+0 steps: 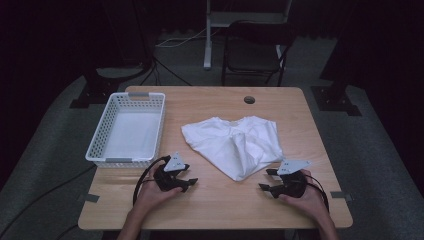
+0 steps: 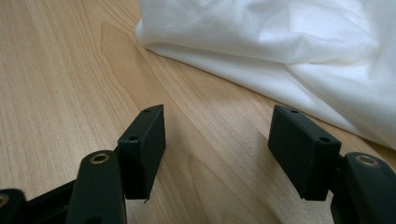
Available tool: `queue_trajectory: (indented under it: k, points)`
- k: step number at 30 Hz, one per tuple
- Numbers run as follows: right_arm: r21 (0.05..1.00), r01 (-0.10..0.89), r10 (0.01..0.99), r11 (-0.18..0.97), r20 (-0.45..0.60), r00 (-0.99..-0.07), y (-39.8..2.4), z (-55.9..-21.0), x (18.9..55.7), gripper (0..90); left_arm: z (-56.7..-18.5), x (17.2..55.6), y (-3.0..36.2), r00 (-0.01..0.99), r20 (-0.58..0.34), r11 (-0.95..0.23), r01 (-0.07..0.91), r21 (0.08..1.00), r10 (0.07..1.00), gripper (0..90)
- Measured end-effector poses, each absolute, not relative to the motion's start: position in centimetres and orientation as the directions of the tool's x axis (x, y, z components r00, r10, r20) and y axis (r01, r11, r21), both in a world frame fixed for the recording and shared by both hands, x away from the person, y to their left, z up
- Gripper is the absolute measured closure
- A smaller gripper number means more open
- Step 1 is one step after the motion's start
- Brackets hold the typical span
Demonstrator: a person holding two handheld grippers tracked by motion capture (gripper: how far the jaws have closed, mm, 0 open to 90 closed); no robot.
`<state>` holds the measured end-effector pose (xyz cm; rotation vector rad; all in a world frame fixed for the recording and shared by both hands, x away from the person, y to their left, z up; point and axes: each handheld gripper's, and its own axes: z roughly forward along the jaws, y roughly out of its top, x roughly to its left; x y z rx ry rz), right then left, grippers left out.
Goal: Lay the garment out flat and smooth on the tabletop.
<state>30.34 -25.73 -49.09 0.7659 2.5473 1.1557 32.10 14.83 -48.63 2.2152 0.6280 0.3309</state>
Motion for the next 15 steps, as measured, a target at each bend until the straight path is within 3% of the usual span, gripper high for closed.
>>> queue_trajectory:
  k: [6, 15]
  points:
    - [0.753, 0.367, 0.561, 0.546, -0.004, -0.828, -25.74, -49.08, 30.35, 35.6, -48.63, 32.11, 14.83, 0.843, 0.031, -0.562, 0.33, 0.758, 0.537, 39.7]
    - [0.752, 0.369, 0.579, 0.546, -0.02, -0.815, -25.89, -48.92, 30.18, 44.9, -48.63, 32.12, 14.84, 0.843, 0.029, -0.561, 0.331, 0.759, 0.537, 39.6]
